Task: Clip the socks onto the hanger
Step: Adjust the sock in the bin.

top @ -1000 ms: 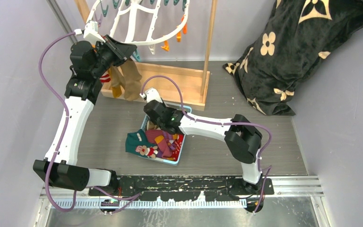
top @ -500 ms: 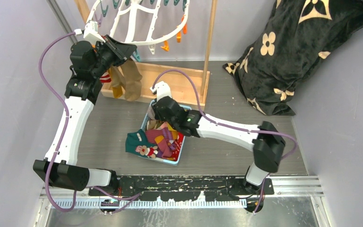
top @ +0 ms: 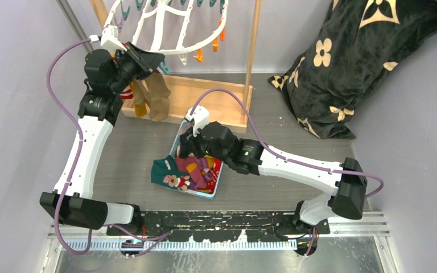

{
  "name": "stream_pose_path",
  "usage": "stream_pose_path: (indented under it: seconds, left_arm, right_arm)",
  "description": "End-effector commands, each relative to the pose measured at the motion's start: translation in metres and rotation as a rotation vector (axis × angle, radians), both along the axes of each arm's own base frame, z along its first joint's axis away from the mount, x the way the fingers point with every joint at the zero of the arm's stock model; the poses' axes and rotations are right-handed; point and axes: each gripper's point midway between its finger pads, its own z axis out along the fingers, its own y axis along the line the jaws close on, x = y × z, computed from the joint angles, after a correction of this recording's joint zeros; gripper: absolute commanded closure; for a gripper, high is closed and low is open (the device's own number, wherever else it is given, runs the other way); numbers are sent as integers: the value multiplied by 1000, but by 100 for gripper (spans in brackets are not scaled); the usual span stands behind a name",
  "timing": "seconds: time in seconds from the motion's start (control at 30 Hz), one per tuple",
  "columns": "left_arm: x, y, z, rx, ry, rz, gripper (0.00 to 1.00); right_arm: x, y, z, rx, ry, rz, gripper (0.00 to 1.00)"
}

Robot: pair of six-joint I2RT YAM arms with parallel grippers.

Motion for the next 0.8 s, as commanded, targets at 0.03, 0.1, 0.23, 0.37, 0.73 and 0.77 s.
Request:
stream_pose_path:
  seconds: [0.03,0.1,0.23,0.37,0.73,0.77]
  left_arm:
    - [-9,3,40,-6,-121,6,99]
    - [-8,3,39,-6,-120,7,99]
    - [-8,4,39,-5,-118,7,99]
    - [-8,3,38,-4,-118,7,99]
    - [-10,4,43,0,-135,7,99]
    - [-10,4,44,0,-136,7,99]
  right_arm:
    - [-38,6,-27,-60,127,171,74]
    - [-44,7,-46,-101,163,188,53]
    - [-46,4,-57,-115,162,177,9]
    - [-32,-4,-40,-28,145,85,10]
    - [-1,-19,-73,17,326,-60,22]
    - [1,-19,-82,28,371,-74,23]
